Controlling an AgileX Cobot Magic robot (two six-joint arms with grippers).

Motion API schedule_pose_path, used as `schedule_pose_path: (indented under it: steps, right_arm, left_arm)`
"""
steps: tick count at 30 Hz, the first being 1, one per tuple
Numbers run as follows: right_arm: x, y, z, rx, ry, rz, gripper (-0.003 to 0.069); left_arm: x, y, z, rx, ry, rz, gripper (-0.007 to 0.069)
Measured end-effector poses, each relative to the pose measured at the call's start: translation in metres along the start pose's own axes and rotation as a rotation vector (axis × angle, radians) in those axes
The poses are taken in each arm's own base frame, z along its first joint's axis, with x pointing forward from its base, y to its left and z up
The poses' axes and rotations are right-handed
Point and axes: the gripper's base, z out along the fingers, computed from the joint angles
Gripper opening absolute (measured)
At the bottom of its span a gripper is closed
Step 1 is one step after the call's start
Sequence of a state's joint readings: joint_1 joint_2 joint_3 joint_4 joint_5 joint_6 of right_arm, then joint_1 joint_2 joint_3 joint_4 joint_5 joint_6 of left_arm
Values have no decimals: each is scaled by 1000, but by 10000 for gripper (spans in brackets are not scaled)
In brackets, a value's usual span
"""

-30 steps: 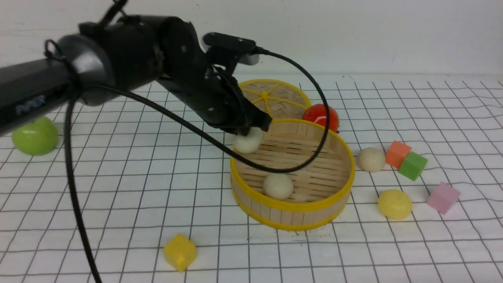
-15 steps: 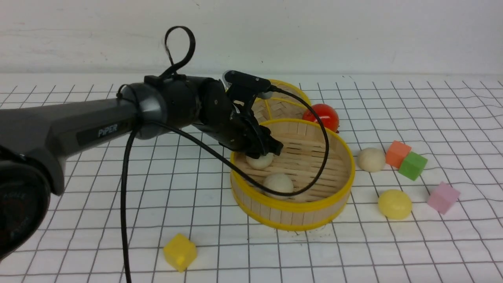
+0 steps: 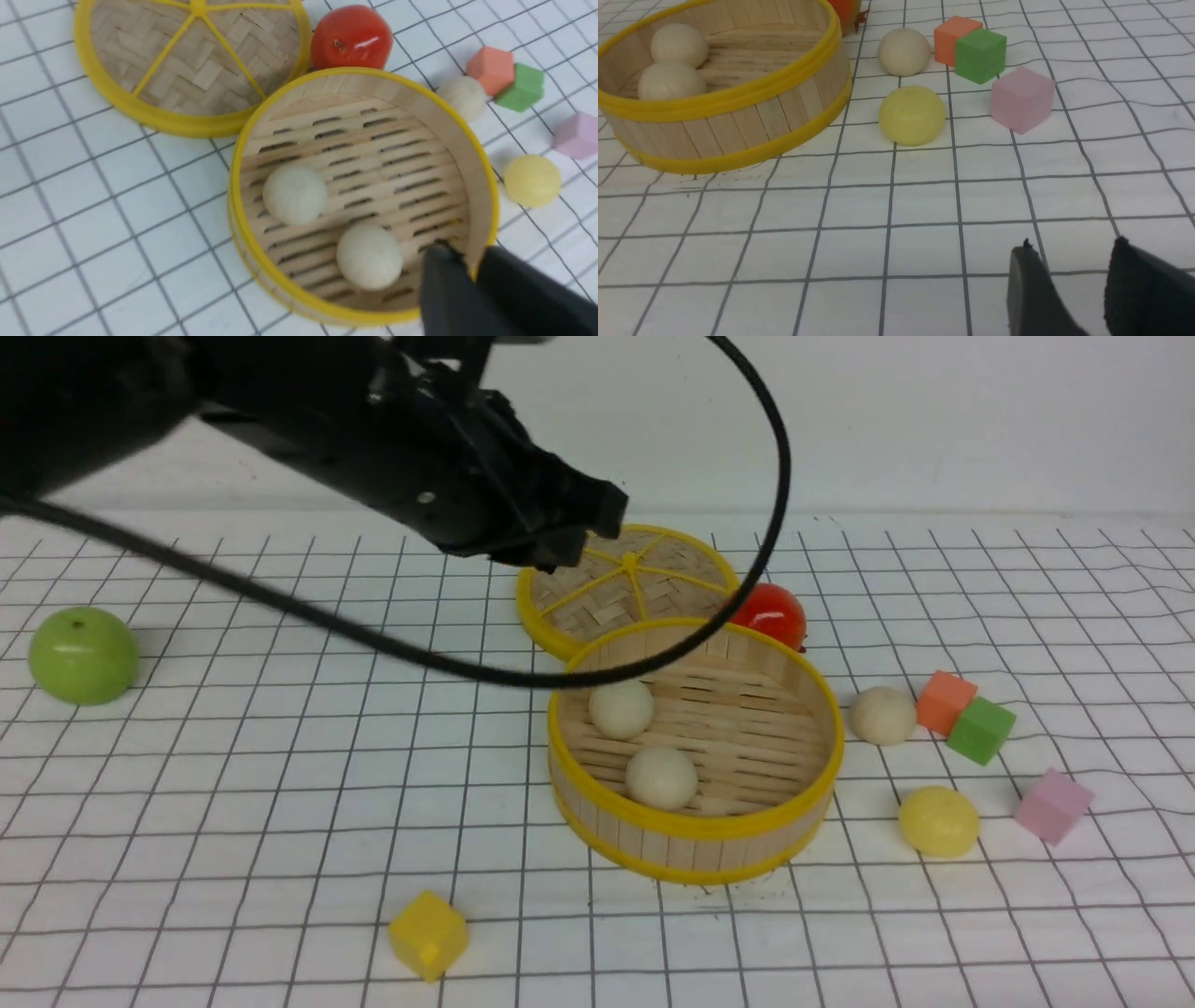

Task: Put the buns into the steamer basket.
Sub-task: Use the right arm to grab a steamed stuffed bun

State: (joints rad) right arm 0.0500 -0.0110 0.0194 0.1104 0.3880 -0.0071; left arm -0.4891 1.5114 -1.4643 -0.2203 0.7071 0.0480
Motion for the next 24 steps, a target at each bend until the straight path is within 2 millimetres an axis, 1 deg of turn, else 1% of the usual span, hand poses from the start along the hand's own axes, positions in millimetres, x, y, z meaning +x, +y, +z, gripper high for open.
schedule_pose_path:
  steps: [1, 3, 5, 6, 7, 9, 10, 11, 12, 13, 15, 17, 18, 20, 21, 23, 24]
  right_arm:
    - [0, 0, 0, 0, 0, 0, 241]
    - [0, 0, 0, 0, 0, 0, 241]
    - [0, 0, 0, 0, 0, 0, 241]
    - [0, 0, 0, 0, 0, 0, 241]
    - [0, 0, 0, 0, 0, 0, 241]
    - [0, 0, 0, 0, 0, 0, 241]
    - [0, 0, 0, 0, 0, 0, 241]
    - [0, 0, 0, 0, 0, 0, 241]
    - [0, 0, 0, 0, 0, 0, 241]
    - [0, 0, 0, 0, 0, 0, 241]
    - [-1, 0, 0, -2, -10, 13, 241]
    - [-2, 2, 0, -20, -33, 82, 241]
    - [-3, 2, 1, -31, -42, 126, 241]
    - [-8, 4, 0, -65, -99, 271, 241]
    - [-8, 5, 0, -68, -98, 286, 241]
    - [-13, 5, 0, -92, -145, 395, 241]
    - [-17, 6, -1, -115, -185, 500, 241]
  left_arm:
    - [4, 0, -1, -1, 7, -2, -9]
    - [30, 0, -31, -3, -39, -10, -13]
    - [52, -1, -50, 8, -83, -38, -13]
    - [66, -1, -65, 17, -125, -54, -13]
    - [79, 0, -68, 17, -136, -67, -13]
    - [107, 2, -84, 22, -197, -90, -13]
    - [131, 4, -98, 23, -258, -98, -13]
    - [147, 6, -103, 21, -291, -105, -13]
    - [160, 8, -107, 18, -324, -113, -13]
    - [164, 8, -107, 19, -323, -115, -13]
    - [203, 15, -113, 11, -411, -146, -13]
    - [223, 20, -117, 3, -487, -158, -13]
    - [230, 22, -120, 0, -532, -159, -13]
    - [249, 27, -121, -12, -608, -163, -13]
    - [250, 27, -122, -11, -619, -164, -13]
    - [260, 29, -120, -16, -637, -166, -13]
    - [268, 31, -117, -20, -635, -168, -13]
